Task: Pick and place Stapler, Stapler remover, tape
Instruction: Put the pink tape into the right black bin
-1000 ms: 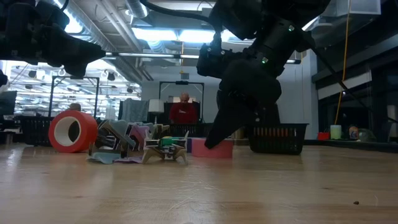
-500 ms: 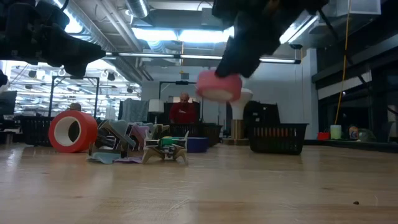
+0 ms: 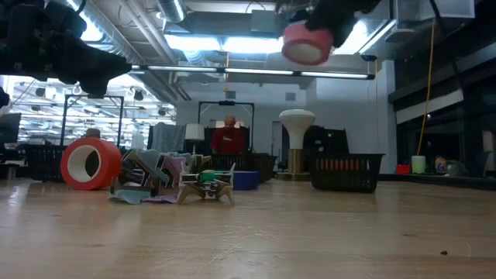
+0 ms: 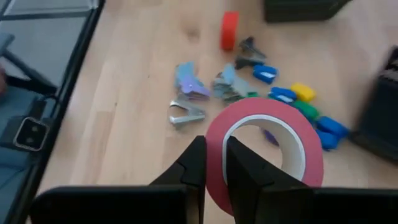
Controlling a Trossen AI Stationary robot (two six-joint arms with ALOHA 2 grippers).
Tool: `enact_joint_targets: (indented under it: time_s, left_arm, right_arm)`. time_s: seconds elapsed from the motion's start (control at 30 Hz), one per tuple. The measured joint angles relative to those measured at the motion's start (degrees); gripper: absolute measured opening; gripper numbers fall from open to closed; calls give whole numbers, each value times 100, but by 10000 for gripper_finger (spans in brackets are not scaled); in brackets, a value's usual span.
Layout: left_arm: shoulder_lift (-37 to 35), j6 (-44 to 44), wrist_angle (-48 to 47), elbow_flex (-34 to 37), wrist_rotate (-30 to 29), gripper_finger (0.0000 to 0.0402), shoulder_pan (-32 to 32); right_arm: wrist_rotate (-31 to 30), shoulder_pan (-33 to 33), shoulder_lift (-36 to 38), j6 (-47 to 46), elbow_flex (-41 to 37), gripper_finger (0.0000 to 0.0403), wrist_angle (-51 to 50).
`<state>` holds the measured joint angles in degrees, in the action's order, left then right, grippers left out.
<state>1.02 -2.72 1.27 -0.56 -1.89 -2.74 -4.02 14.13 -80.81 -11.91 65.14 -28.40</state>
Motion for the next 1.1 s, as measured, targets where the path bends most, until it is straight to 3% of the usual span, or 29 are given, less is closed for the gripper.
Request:
enact_joint_targets:
  time_s: [0.2, 0.33, 0.6, 1.1]
  left_arm:
    - [-2, -2, 16, 0, 0, 88, 2]
    - [-1, -2, 18, 0, 0, 88, 1]
    - [-2, -2, 18, 0, 0, 88, 2]
    - [-2, 0, 18, 0, 0, 88, 0]
  right_arm:
    - [-898, 0, 383, -428, 0, 44, -1098]
    - [-1145, -3, 384, -618, -14, 45, -1473]
    - [-1144, -267, 374, -756, -626, 46, -1380]
    - [-841, -1228, 374, -860, -1895, 46, 106]
